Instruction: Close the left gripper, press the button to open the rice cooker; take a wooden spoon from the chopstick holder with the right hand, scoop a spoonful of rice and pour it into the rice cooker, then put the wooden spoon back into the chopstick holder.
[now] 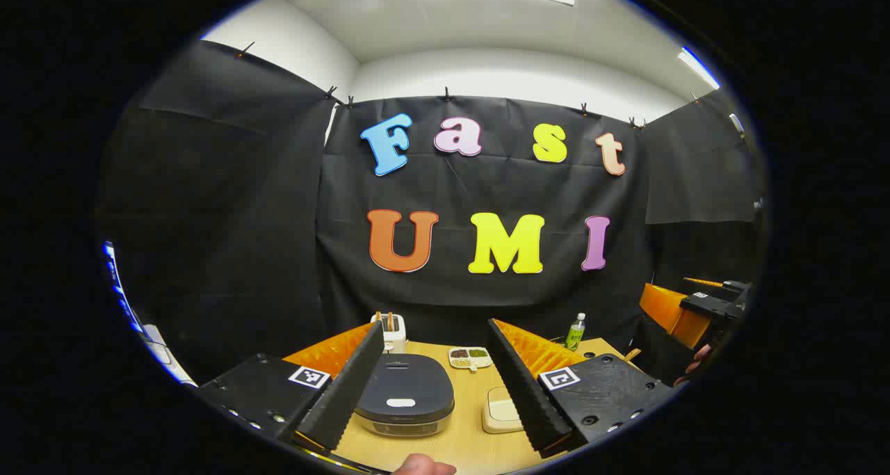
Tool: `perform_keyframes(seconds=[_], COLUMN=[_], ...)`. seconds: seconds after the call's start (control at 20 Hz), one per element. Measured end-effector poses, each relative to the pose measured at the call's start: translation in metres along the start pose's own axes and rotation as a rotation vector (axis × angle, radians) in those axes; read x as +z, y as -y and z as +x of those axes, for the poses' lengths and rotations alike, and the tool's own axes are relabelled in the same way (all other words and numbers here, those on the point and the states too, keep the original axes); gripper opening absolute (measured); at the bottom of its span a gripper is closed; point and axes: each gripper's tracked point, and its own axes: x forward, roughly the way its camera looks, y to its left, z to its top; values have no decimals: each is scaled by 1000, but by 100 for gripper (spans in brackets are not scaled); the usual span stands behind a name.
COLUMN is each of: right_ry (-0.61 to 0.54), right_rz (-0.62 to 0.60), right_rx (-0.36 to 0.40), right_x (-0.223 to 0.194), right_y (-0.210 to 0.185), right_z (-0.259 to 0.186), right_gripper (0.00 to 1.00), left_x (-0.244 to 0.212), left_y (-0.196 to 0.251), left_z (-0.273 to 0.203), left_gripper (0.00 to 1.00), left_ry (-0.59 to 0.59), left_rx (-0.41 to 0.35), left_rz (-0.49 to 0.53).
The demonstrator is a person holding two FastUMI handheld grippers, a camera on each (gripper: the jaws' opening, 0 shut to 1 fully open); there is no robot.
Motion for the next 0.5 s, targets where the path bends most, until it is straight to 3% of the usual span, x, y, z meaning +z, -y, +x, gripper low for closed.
perform_keyframes(seconds=[0.5], right_ry=[-20], right_rz=[0], right_rx=[23], right_x=[1], right_y=[-12], right_z=[7], right_gripper=[100], left_x=[-3], left_y=[-1], left_z=[7], left_gripper=[94], left_ry=[-16], left_rx=[5], left_rz=[22])
